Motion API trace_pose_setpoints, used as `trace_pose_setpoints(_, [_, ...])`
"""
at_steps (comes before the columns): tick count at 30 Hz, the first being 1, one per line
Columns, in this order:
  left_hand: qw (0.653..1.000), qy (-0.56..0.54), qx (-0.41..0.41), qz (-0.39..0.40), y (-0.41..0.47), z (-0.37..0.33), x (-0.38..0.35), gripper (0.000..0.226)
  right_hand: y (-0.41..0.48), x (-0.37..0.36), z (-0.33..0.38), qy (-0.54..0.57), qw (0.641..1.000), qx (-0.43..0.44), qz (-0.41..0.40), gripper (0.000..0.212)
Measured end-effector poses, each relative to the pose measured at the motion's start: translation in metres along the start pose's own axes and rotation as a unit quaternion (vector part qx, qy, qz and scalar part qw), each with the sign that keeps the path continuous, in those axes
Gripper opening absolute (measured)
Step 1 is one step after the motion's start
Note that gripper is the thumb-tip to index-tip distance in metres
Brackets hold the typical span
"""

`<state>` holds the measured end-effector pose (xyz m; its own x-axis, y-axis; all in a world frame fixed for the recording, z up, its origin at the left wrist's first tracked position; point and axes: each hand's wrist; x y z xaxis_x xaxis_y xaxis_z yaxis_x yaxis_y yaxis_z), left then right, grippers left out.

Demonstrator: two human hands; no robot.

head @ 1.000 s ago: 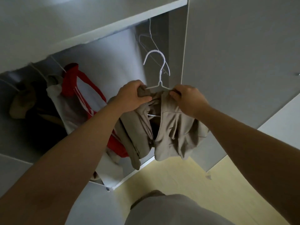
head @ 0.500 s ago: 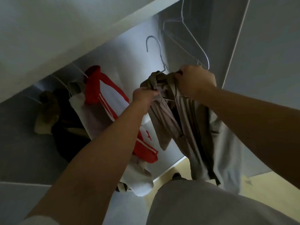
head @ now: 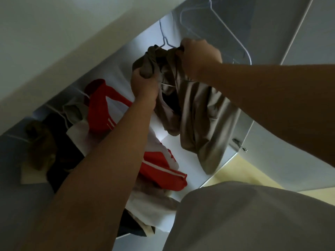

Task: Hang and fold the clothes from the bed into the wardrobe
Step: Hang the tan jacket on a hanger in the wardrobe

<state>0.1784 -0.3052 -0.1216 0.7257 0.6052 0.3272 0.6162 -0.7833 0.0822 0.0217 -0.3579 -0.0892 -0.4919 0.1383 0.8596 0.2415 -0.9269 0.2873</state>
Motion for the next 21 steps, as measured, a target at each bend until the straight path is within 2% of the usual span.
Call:
trace_pose_setpoints(5, [0.99, 0.111, -0.082, -0.036, 0.018, -0.006, -0.007, 0.031, 0.028, -0.004, 0.001, 0.027, 1.0, 0.003, -0.001, 0.032])
trace_pose_setpoints(8, [0.986, 0.107, -0.118, -0.052, 0.02, -0.009, -0.008, 0.033, 0.031, -0.007, -0.001, 0.047, 0.998, 0.011, -0.033, 0.036])
trace_pose_setpoints(11, [0.987, 0.086, -0.135, -0.033, 0.02, -0.012, -0.007, 0.036, 0.04, -0.005, 0.0, 0.043, 0.998, 0.032, -0.044, 0.036])
trace_pose_setpoints(17, [0.986, 0.148, -0.069, 0.011, 0.023, 0.004, -0.008, 0.03, 0.05, -0.009, -0.01, -0.002, 0.997, 0.046, 0.059, 0.033])
trace_pose_setpoints(21, [0.997, 0.073, -0.007, 0.031, 0.014, 0.022, -0.01, 0.032, 0.046, -0.013, -0.017, -0.021, 0.996, 0.043, 0.077, 0.025])
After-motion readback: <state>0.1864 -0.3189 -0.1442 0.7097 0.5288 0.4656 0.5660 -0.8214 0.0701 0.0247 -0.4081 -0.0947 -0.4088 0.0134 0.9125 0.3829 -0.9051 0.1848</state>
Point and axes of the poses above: each hand's wrist, its own y-axis towards the middle knuckle, its own x-axis out of the back of the hand, z = x × y, and after that the axes turned 1 degree about x, right-handed
